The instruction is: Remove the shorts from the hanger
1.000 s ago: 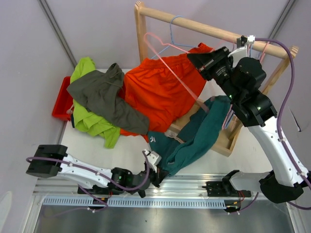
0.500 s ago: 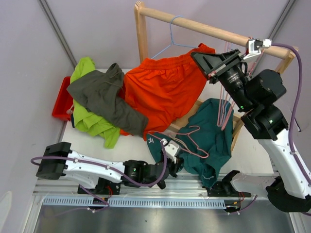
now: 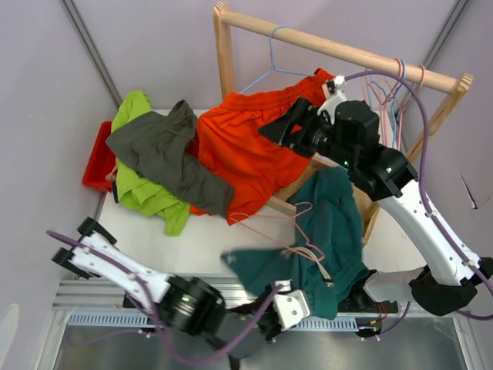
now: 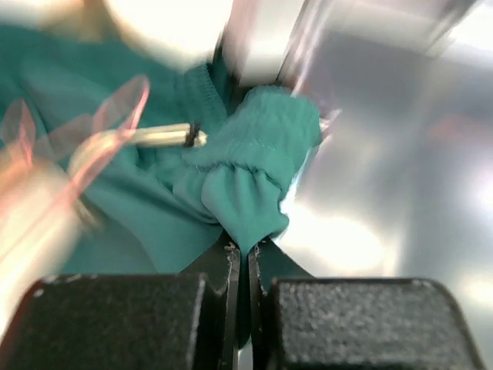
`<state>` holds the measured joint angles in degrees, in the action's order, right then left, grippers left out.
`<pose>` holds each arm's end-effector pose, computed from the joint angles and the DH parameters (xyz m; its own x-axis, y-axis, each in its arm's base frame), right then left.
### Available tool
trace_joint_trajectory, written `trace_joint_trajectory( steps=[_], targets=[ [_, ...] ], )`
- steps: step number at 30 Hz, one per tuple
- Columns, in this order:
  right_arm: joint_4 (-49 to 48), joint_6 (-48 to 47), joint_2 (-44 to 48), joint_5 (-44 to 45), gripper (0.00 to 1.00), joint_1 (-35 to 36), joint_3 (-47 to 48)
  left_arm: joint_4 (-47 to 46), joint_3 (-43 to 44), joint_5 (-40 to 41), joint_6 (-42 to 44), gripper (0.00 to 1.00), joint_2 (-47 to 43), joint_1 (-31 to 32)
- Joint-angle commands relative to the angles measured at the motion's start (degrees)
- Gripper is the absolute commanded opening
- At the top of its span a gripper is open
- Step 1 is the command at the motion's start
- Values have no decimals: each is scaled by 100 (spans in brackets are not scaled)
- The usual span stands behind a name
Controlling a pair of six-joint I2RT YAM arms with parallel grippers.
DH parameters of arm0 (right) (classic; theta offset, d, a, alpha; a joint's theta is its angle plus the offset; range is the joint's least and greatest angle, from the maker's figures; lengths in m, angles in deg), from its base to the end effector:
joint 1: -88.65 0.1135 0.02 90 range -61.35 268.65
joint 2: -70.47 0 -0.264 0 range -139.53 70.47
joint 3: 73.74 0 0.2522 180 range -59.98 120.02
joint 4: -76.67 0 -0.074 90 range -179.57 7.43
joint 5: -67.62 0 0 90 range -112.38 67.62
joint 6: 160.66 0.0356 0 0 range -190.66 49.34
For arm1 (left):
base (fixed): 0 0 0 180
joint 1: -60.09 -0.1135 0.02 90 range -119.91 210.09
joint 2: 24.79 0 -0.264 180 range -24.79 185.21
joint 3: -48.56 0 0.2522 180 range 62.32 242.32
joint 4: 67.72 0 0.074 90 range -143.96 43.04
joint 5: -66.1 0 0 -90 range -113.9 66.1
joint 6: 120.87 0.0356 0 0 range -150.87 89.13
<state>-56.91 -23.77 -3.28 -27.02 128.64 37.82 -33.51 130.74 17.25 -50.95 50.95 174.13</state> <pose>0.1925 0.1652 0.5052 -0.5908 0.4542 -0.6669 -0.3959 0.5570 0.7301 -0.0987 -0.2788 0.3507 -0.1393 0.3224 -0.9363 0.9338 0.3574 -0.0158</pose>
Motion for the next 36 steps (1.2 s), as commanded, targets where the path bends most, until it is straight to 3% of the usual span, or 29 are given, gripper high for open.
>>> trace_joint_trajectory(
  steps=[1,4,8,10,16,17,18,23,24,29,32,36],
  targets=[
    [583,-461,273,86,86,114,-129,1434,2420,1164,1100,0,-385,233],
    [714,-584,650,455,89,115,-209,1305,3496,1457,2513,0,-595,233],
    [1101,-760,1003,956,94,115,-156,87,4582,2045,4552,0,-640,32],
    [1206,-813,1161,1071,96,115,-173,-154,4952,2047,5337,0,-640,-678],
    [1216,-910,1451,1141,97,106,-410,222,5805,1432,5567,0,-412,-3842],
    [1199,-910,1521,1141,97,106,-498,553,5979,1310,5541,0,-333,-4202],
    [1172,-928,1548,1124,98,114,-542,783,6172,1126,5297,0,-132,-4945],
    [1102,-1015,1566,1071,98,106,-700,1170,5998,140,4505,0,-16,-6646],
    [1093,-1024,1557,1036,98,106,-709,1329,6042,-26,4086,0,54,-7258],
    [979,-1068,1583,817,98,106,-946,1813,6640,-1028,3116,0,897,-8879],
    [908,-1086,1619,571,98,106,-1149,1840,7016,-1449,2293,0,1493,-10247],
    [1057,-1209,1689,280,98,106,-1368,1805,7255,-2153,1569,0,2241,-11269]
  ],
)
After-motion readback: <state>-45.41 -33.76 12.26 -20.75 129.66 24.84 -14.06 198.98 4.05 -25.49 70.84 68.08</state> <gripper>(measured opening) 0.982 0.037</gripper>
